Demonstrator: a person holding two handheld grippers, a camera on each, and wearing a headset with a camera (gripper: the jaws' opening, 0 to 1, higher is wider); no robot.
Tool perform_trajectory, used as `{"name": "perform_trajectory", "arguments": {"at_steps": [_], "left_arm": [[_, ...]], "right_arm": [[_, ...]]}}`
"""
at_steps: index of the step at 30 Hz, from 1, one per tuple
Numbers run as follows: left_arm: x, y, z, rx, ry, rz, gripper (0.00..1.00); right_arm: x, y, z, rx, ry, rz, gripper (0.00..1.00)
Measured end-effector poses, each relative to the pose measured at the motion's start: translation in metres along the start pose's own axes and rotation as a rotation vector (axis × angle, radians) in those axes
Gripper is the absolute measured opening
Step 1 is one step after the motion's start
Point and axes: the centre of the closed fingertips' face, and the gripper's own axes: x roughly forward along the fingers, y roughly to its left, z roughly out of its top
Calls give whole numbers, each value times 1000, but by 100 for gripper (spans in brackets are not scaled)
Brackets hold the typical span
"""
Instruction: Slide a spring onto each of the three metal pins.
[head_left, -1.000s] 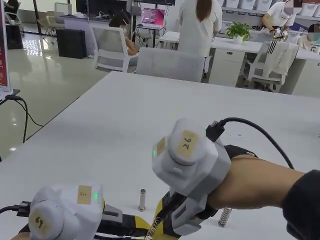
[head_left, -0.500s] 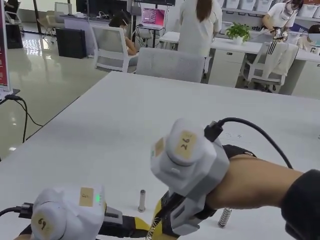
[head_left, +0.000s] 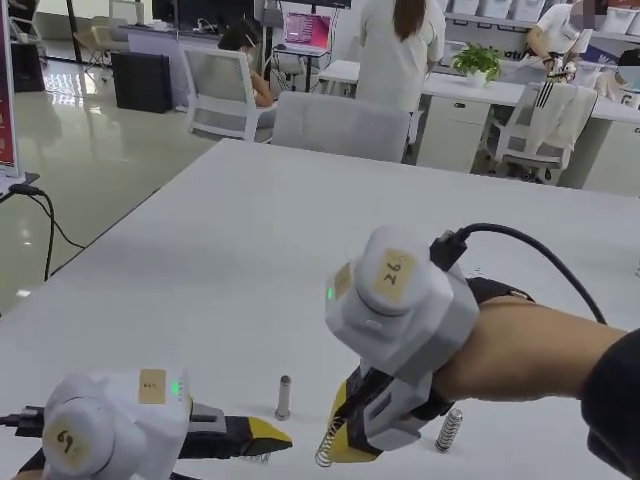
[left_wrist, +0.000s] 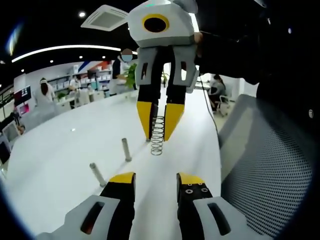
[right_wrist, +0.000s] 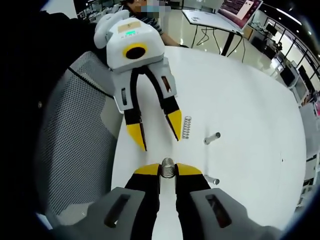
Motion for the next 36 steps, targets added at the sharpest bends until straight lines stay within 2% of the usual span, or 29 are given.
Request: {"name": "perform_trajectory", "arguments": {"at_steps": [7,14,22,32,36], "left_arm": [[-6,9,-6,-36,-5,46,36],[-12,13,-12,-63,-5,80,43],[-18,16,-15,-78,-6,106,43],[-17,14,-16,-78,-2,111,44],[-17,15,-16,-78,-1,113,44]], "right_arm": [[-10,-13,-9,25,6,-32,8],[-18,-27,-18,48,13,-63,8],[-30,-51,-31,80,32,-120,8],[-21,-77,-42,122,46,-151,8],[-16,-79,-43,128,50,-140,8]]}}
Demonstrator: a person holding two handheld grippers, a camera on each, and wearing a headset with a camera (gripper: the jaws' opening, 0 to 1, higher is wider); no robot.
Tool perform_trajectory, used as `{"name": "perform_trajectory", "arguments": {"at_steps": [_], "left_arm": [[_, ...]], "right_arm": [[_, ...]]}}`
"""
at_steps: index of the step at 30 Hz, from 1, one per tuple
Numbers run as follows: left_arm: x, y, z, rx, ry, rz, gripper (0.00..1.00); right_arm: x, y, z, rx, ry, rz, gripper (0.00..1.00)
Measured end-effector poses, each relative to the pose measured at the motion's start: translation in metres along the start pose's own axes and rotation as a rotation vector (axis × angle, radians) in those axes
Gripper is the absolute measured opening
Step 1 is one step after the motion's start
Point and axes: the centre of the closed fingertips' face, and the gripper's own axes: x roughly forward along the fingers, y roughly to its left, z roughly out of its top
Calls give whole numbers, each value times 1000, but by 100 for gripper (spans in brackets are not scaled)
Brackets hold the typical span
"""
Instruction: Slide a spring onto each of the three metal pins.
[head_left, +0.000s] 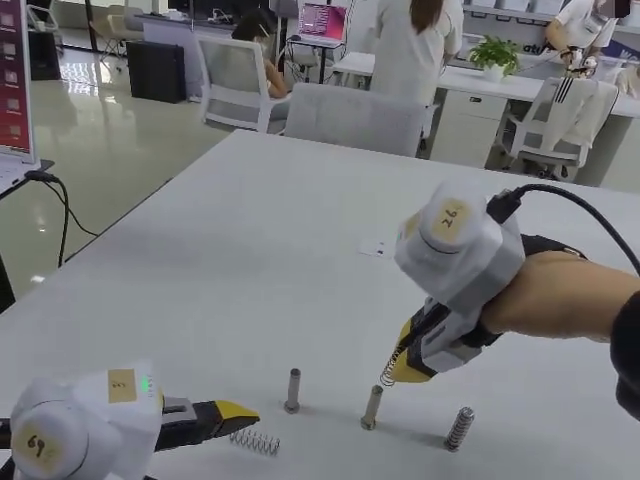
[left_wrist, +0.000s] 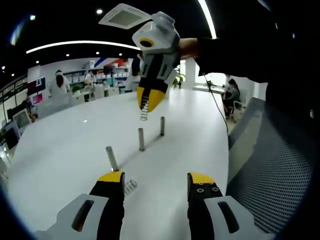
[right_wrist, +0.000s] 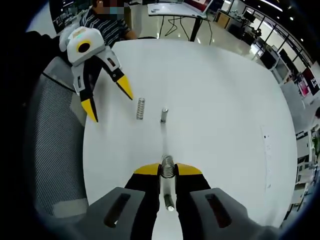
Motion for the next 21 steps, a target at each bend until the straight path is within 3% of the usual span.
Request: {"name": "perform_trajectory", "arguments": {"at_steps": [21], "left_arm": [[-3,2,-3,-5,7,9,42]], "right_arm": [[21,-2,-2,-7,36,32,8]]}}
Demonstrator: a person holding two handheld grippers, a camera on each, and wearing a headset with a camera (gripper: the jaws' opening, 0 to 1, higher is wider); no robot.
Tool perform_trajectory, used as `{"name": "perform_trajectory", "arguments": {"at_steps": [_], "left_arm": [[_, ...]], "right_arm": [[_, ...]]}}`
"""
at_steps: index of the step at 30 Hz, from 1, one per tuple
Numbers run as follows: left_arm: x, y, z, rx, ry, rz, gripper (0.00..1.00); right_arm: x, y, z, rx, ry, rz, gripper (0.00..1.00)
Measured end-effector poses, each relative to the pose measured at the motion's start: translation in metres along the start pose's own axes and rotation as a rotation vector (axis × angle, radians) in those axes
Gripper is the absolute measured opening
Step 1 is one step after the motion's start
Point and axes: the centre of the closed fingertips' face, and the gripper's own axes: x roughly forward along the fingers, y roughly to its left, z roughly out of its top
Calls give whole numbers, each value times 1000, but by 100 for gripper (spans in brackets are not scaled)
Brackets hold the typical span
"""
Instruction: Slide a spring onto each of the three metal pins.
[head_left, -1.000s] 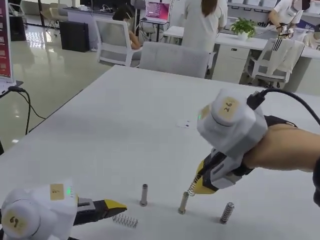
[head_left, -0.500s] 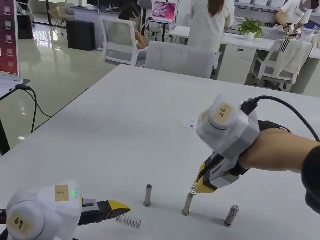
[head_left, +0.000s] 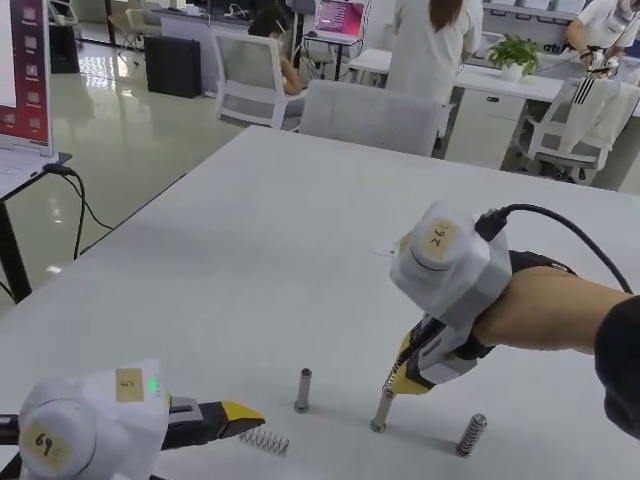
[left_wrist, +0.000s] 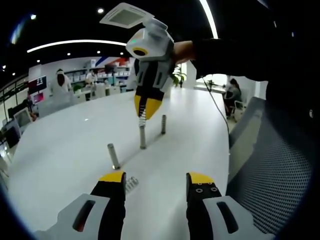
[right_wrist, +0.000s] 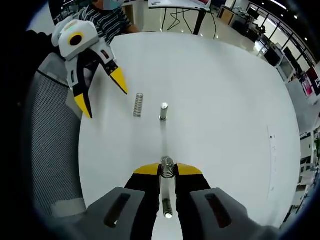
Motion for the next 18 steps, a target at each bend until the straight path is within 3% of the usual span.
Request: {"name": "perform_trajectory", "arguments": {"at_steps": [18], "left_arm": [[0,2,-1,-2,2,2,41]], "right_arm": [[25,1,-7,-9,52,16,8]]}}
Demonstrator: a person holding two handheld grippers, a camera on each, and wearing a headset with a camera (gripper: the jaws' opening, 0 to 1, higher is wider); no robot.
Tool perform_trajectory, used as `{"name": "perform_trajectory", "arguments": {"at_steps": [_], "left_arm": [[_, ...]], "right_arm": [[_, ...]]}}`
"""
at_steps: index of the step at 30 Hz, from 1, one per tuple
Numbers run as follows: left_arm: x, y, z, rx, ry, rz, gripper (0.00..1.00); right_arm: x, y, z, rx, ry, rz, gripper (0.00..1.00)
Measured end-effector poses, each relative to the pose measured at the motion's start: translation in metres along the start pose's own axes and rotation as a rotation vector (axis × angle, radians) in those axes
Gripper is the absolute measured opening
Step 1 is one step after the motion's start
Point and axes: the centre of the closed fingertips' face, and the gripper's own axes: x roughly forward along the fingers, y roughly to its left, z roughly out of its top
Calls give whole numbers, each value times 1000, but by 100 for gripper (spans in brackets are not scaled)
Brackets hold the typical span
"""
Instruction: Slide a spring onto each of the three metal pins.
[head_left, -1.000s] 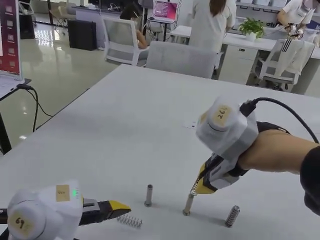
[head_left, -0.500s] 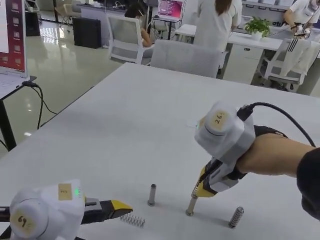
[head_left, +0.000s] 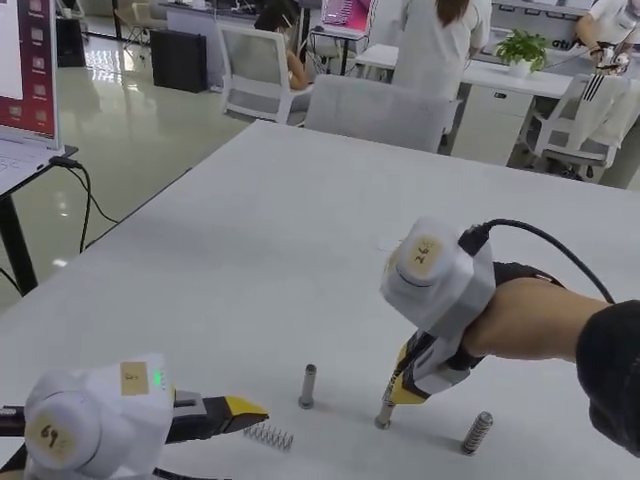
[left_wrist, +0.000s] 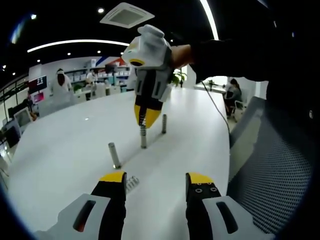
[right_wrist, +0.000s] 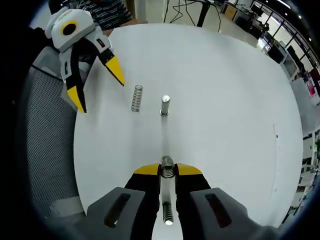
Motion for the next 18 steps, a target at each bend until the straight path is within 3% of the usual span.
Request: {"name": "perform_trajectory", "arguments": {"at_steps": [18], "left_arm": [[-2,2,-2,-5,3,9,41]], "right_arm": [[24,4,-8,16,31,19,8]]}}
